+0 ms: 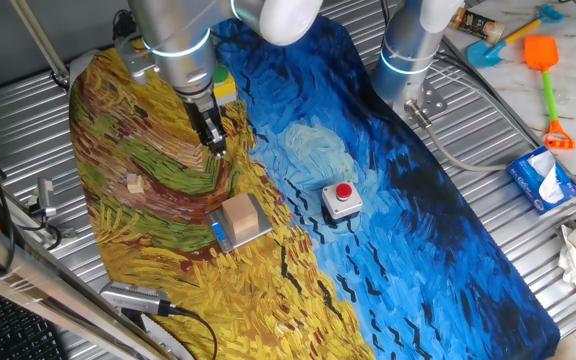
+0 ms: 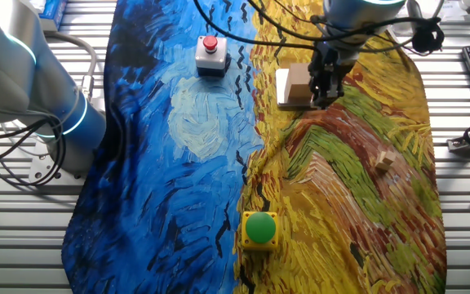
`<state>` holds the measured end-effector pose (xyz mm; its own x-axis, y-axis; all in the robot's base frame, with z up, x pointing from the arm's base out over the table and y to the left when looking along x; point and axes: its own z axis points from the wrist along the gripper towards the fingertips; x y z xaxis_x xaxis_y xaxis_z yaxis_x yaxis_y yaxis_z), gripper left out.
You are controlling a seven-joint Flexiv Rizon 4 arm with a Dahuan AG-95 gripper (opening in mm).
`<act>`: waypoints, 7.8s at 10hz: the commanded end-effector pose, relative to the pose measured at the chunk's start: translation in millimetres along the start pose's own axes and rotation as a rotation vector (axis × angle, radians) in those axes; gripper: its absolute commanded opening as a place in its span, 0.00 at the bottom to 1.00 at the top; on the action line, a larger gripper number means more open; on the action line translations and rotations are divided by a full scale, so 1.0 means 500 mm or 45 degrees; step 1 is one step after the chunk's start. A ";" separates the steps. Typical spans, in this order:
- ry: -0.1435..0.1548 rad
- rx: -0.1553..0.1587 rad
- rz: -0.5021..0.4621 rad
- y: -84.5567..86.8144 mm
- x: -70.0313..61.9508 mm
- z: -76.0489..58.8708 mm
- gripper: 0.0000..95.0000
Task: Remove the object from the scale
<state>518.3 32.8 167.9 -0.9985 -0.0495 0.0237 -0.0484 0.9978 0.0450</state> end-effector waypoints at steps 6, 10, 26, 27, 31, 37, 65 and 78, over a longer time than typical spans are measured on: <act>-0.014 -0.002 0.004 -0.002 0.004 0.003 0.20; -0.014 0.044 0.050 -0.002 0.004 0.003 0.20; -0.001 0.014 -0.145 -0.002 0.004 0.003 0.20; -0.001 0.014 -0.145 -0.002 0.004 0.003 0.20; -0.001 0.014 -0.145 -0.002 0.004 0.003 0.20; -0.001 0.014 -0.145 -0.002 0.004 0.003 0.20; -0.014 -0.100 0.126 0.141 -0.017 0.054 0.40; -0.057 -0.040 0.071 0.141 -0.017 0.058 0.20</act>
<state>522.3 105.2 142.0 -0.9998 0.0089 -0.0170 0.0076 0.9971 0.0762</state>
